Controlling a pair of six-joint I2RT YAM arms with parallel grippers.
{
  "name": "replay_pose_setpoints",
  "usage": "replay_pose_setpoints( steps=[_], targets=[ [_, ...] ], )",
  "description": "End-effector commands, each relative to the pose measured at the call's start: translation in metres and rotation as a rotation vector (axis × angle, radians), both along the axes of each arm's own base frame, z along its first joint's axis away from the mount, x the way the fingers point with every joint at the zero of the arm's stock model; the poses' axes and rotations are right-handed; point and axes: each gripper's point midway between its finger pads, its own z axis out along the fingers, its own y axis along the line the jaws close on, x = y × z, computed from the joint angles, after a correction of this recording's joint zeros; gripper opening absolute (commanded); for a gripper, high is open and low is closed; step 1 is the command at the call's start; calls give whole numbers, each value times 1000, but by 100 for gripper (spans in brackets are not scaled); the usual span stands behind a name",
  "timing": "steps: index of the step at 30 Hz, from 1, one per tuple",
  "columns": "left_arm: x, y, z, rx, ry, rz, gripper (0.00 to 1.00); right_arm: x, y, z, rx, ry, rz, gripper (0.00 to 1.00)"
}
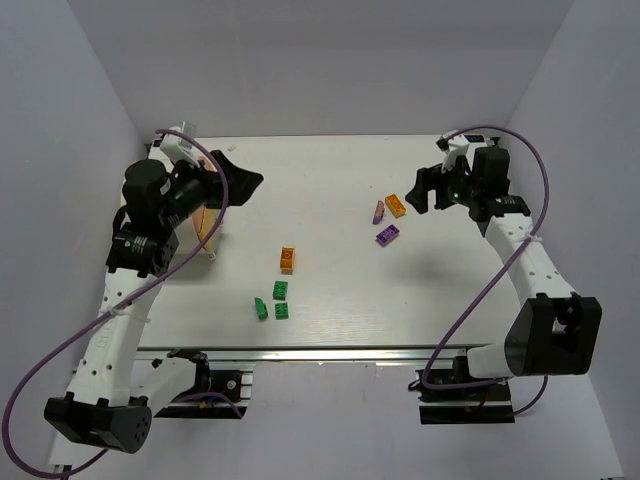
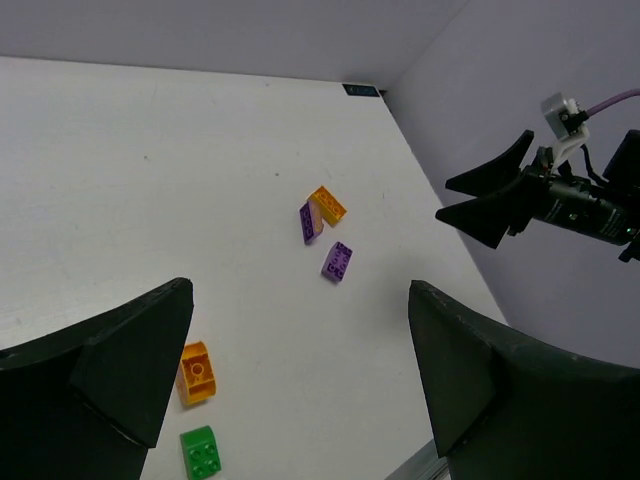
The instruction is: Sort the legos into containers by color
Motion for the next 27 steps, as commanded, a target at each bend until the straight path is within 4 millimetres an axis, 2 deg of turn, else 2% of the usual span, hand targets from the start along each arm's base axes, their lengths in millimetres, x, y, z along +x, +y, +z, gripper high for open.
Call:
replay_pose_setpoints(
  steps=[1, 3, 4, 5, 7, 8, 9, 10, 11, 14, 15, 16, 17, 18, 19, 20, 21, 22, 23, 25, 27],
  targets=[
    [1, 1, 24, -16, -34, 8, 98, -5, 23, 16, 71, -3, 136, 89],
    [2, 2, 23, -13, -25, 19, 98, -6, 27, 11, 47, -3, 196, 89],
    [3, 4, 20, -9, -14, 34, 98, -13, 36, 11, 56, -6, 282, 89],
    [3, 5, 18, -7, -5, 40, 97, -13, 38, 1, 9, -25, 368, 89],
    [4, 7, 13, -6, 19, 50, 95, -34, 54, 7, 44, -4, 546, 89],
    [6, 8, 9, -8, 34, 60, 92, -35, 58, 0, 15, -42, 650, 89],
    [6, 7, 7, -9, 47, 61, 91, -45, 63, 7, 40, -12, 699, 89],
    [6, 7, 5, -9, 54, 61, 89, -47, 68, 9, 70, -5, 724, 89],
    [9, 8, 5, -9, 62, 72, 85, -47, 75, 11, 84, -1, 741, 89],
    [17, 6, -2, -13, 129, 78, 63, -38, 90, 9, 74, -15, 754, 88],
    [19, 5, -6, -19, 153, 78, 56, -42, 106, 10, 60, -27, 783, 82],
    [25, 3, -16, -33, 209, 84, 46, -38, 109, 10, 43, -22, 753, 79],
    [27, 5, -18, -40, 233, 103, 42, -29, 116, 15, 24, -77, 741, 74],
    [30, 8, -25, -59, 287, 141, 40, -32, 132, 17, 26, -86, 752, 67],
    [34, 13, -37, -64, 344, 193, 42, -29, 135, 17, 39, -66, 713, 64],
    [37, 19, -39, -73, 377, 251, 45, -22, 140, 21, 42, -96, 688, 63],
    [37, 28, -49, -85, 439, 326, 48, -23, 149, 20, 50, -86, 676, 64],
    [40, 32, -57, -86, 485, 371, 56, -19, 149, 18, 59, -65, 638, 66],
    [40, 36, -55, -97, 509, 409, 59, -18, 155, 16, 63, -64, 625, 68],
    [38, 47, -68, -88, 581, 530, 80, -13, 157, 10, 52, -50, 579, 70],
    [43, 54, -78, -43, 619, 595, 80, -7, 157, 1, 34, -29, 530, 72]
  ],
)
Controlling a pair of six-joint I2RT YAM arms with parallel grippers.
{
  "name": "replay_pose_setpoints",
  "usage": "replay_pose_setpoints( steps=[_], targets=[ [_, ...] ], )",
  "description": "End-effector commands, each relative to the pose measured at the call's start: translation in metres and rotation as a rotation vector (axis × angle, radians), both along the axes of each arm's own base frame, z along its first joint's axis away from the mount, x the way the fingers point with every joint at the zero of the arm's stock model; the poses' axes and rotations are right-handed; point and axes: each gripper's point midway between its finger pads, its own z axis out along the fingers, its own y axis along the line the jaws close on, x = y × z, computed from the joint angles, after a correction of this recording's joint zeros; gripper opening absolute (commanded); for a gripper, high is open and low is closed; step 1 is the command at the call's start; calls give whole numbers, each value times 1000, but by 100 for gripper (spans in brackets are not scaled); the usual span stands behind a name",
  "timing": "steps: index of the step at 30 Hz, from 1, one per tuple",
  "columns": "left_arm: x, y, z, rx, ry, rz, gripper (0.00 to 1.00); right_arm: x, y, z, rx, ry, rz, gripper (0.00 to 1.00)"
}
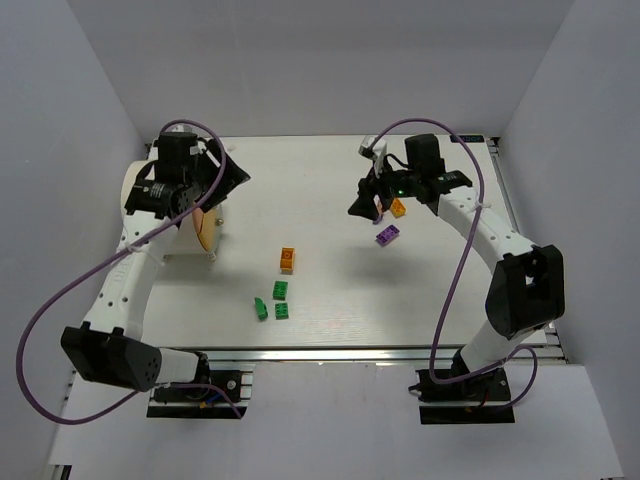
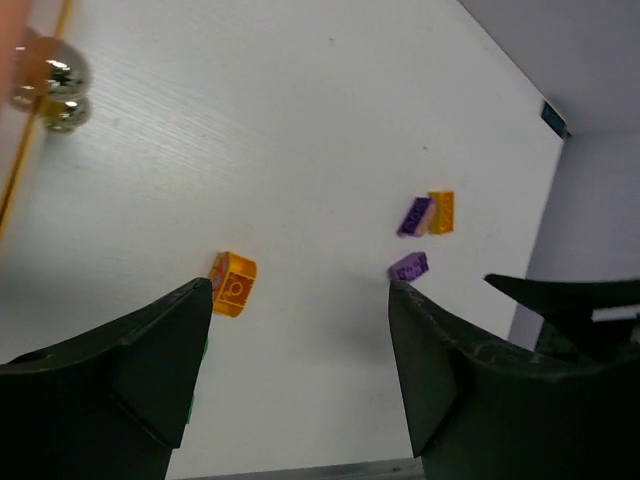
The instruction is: Sort the legos into containers by color
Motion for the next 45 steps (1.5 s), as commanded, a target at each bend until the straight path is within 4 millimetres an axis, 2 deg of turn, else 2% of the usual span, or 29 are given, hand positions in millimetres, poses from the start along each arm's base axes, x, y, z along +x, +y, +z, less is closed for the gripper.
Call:
replay_pose_setpoints(
  steps=[1, 2, 3, 4, 8, 9, 10, 15, 22, 26, 27, 30, 32, 33, 34, 35, 36, 37, 38, 39, 42, 44, 45],
  targets=[
    [-4, 32, -7, 106, 89, 226, 81, 21, 2, 2, -1, -20, -132, 72],
    [5, 35, -18, 137, 128, 249, 82, 21, 3, -1, -7, -8, -143, 72],
    [9, 35, -9, 155, 122, 253, 83, 24, 1, -4, -19, -12, -164, 74],
    [14, 39, -9, 194, 130, 281, 85, 23, 3, -5, -22, -11, -166, 74],
    [36, 21, -13, 294, 175, 253, 91, 27, 2, -11, -30, 7, -210, 75],
    [40, 17, -26, 348, 221, 232, 92, 27, 2, -12, -29, 15, -225, 74],
    [46, 14, -15, 361, 198, 240, 93, 28, 2, -13, -33, 15, -233, 74],
    [49, 19, -16, 566, 245, 296, 96, 32, -5, -21, -56, 23, -287, 74],
    [53, 12, -9, 582, 192, 351, 98, 35, -12, -30, -77, 14, -319, 74],
    [53, 3, -9, 588, 175, 330, 98, 31, 0, -21, -31, -4, -254, 74],
    [52, 1, -5, 586, 162, 322, 98, 19, 12, -13, 23, -2, -155, 75],
    [46, 9, 17, 600, 100, 353, 98, 1, 37, -2, 114, -22, 35, 74],
    [42, 18, 32, 559, 69, 371, 98, -5, 46, 3, 150, -19, 106, 72],
    [38, 17, 34, 536, 61, 363, 98, -12, 54, 11, 183, -20, 168, 72],
    [35, 15, 39, 507, 46, 356, 98, -12, 59, 10, 203, -28, 207, 71],
    [39, 12, 53, 473, -16, 354, 98, -17, 66, 11, 216, -36, 247, 70],
    [30, 15, 66, 442, -61, 346, 98, -21, 71, 14, 245, -80, 307, 70],
    [27, 14, 74, 422, -96, 327, 98, -17, 76, 14, 262, -132, 334, 70],
    [29, 8, 87, 384, -154, 302, 98, -25, 86, 16, 283, -154, 390, 71],
    [18, 13, 107, 350, -211, 304, 98, -23, 90, 17, 296, -188, 415, 72],
    [10, 16, 125, 323, -276, 284, 98, -21, 118, 26, 373, -285, 487, 69],
    [1, 14, 141, 313, -318, 237, 98, -9, 136, 36, 444, -353, 476, 67],
    [-2, 13, 145, 316, -331, 217, 98, -8, 150, 26, 461, -341, 476, 67]
  ],
)
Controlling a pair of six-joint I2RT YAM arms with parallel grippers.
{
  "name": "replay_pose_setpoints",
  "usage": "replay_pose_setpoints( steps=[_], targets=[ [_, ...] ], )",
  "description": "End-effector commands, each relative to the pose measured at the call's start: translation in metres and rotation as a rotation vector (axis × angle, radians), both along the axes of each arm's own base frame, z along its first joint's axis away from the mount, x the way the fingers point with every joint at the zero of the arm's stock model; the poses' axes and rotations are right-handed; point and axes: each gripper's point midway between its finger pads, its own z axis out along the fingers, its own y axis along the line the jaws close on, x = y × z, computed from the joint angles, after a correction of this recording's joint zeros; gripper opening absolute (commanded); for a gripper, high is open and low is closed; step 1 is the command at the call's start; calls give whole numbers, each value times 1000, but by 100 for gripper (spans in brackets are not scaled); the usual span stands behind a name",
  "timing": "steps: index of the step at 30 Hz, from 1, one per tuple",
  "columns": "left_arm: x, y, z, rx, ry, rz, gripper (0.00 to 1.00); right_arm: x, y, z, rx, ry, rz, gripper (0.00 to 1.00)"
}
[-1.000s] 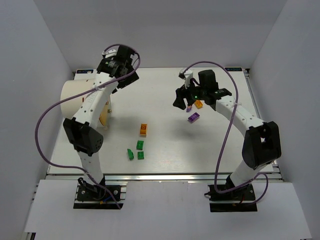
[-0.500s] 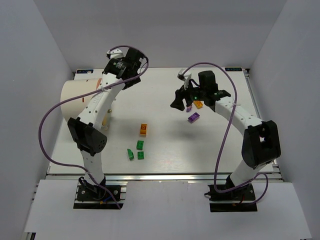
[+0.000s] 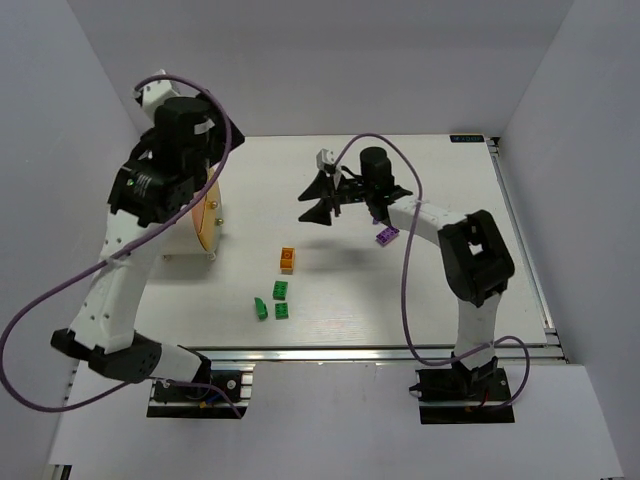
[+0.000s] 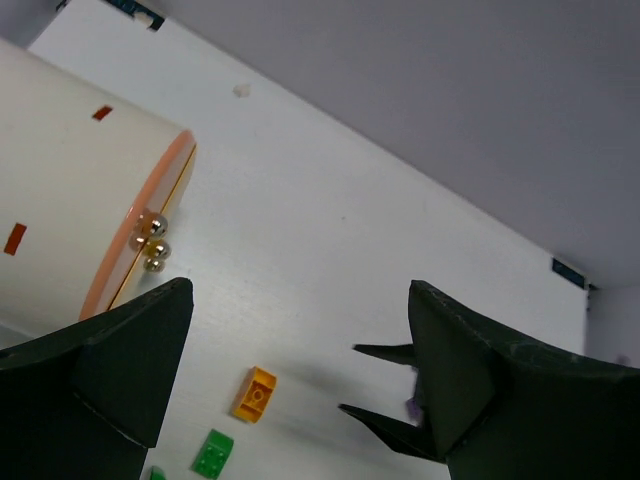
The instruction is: Sort the legos into containers by color
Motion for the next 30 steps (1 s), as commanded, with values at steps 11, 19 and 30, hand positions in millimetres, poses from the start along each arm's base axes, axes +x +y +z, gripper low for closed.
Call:
replay_pose_setpoints(
  steps=[11, 19, 30],
  targets=[
    [-43, -1, 63, -18, -286, -197, 98, 54, 141, 108, 411, -307, -69, 66],
    [-47, -6, 46, -38, -276, -225, 97, 39, 180, 86, 428, -304, -38, 68],
    [-36, -18, 40, -13, -249, -270, 97, 50, 214, 82, 486, -309, -99, 68]
  ],
)
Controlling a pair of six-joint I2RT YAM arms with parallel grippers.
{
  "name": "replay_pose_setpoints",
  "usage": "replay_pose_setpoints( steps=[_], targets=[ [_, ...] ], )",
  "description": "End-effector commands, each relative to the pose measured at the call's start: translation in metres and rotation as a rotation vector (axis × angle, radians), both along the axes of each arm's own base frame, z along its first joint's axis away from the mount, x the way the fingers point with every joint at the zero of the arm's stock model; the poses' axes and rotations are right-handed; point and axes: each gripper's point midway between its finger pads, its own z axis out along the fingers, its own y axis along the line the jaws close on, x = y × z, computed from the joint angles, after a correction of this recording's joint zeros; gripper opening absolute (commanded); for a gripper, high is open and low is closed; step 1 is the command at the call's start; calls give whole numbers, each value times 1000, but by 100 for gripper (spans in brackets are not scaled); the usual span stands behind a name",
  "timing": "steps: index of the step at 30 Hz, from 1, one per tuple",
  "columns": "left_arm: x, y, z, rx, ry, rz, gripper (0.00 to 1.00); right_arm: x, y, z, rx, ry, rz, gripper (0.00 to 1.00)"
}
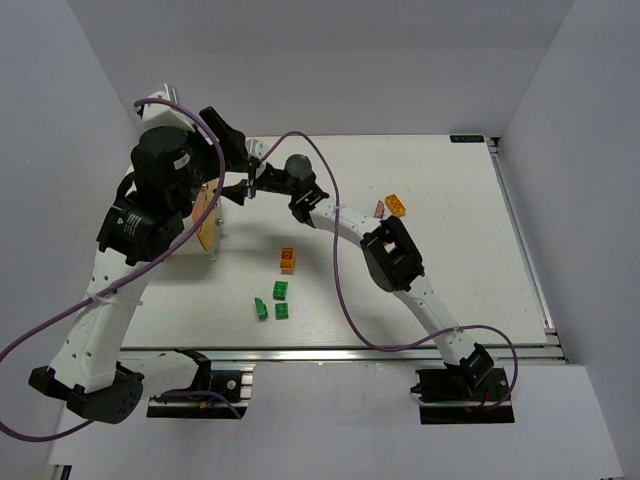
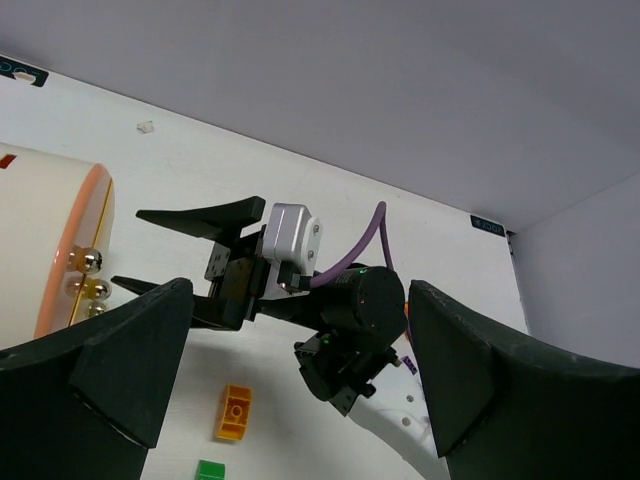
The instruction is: Sort the legos into containers by color
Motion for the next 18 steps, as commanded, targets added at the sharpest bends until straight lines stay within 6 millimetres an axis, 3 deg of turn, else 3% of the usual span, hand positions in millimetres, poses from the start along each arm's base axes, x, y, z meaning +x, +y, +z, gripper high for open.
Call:
replay_pose_setpoints(
  steps=[1, 11, 18],
  targets=[
    [-7, 1, 12, -2, -35, -22, 97, -7, 4, 23, 67, -49, -4, 68],
    [-5, -4, 4, 7, -17, -42, 98, -31, 10, 17, 62, -54, 75, 62],
    [-8, -8, -3, -18, -14, -65, 98, -27, 21, 13, 71, -62, 43, 60]
  ],
)
